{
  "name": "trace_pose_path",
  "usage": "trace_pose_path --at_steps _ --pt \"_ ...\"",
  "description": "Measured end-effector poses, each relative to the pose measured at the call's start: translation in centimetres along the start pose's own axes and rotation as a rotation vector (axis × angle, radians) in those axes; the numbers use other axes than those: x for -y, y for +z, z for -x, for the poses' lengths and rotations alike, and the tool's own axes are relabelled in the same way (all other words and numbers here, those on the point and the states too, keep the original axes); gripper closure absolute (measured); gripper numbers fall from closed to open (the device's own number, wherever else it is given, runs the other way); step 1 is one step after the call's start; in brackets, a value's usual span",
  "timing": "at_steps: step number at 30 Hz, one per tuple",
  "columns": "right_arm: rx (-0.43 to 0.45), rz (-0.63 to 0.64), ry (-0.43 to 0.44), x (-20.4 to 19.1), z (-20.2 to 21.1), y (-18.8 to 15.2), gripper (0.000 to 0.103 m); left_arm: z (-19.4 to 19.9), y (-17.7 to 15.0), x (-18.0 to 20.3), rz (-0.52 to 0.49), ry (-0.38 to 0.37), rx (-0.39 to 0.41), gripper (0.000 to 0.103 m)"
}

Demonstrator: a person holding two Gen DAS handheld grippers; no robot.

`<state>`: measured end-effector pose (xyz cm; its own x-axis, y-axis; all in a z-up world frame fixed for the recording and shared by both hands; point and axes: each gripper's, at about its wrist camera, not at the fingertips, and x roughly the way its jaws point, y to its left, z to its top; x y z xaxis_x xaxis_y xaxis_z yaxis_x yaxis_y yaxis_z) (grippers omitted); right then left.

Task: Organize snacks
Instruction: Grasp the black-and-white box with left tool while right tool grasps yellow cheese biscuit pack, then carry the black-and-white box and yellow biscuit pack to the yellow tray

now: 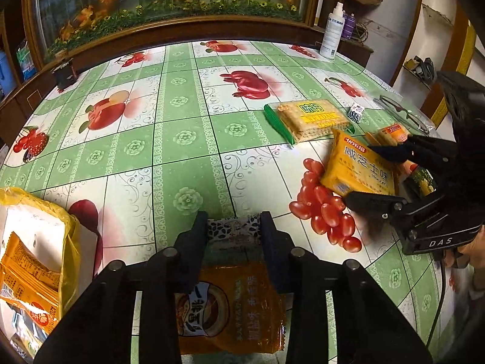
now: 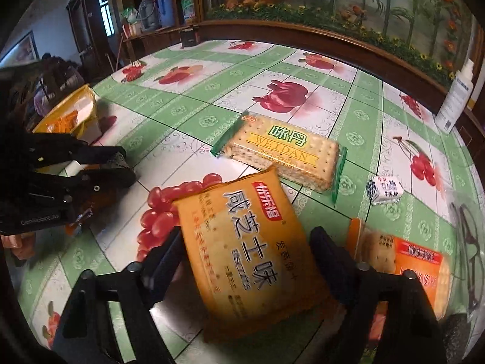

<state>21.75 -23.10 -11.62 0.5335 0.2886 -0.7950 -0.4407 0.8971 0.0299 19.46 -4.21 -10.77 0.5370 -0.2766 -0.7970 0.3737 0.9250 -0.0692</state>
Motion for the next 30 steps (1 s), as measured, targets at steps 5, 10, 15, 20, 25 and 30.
trace_pose_path --at_steps 5,10,15,20,25,30 --pt "0.031 -0.061 0.001 0.0 1.0 -0.8 0.031 0.3 -0.5 0.5 -0.005 -0.009 0.003 0.072" --pt "0.077 -0.118 0.029 -0.1 2.6 -1.3 0.031 0.9 -0.9 0.8 0.005 -0.012 0.011 0.072" --pt "0.108 -0.155 0.044 -0.5 4.3 -1.9 0.031 2.3 -1.0 1.5 -0.004 0.009 0.040 0.072" --pt "0.133 -0.187 0.048 -1.3 5.8 -2.6 0.031 4.3 -1.5 1.9 0.008 0.047 0.075 0.072" --pt "0.165 -0.228 0.070 -2.8 7.5 -3.2 0.031 6.8 -2.4 1.8 0.022 0.112 0.110 0.072" --pt "0.195 -0.238 0.092 -5.2 8.9 -3.5 0.031 10.0 -3.6 1.3 0.050 0.178 0.161 0.072"
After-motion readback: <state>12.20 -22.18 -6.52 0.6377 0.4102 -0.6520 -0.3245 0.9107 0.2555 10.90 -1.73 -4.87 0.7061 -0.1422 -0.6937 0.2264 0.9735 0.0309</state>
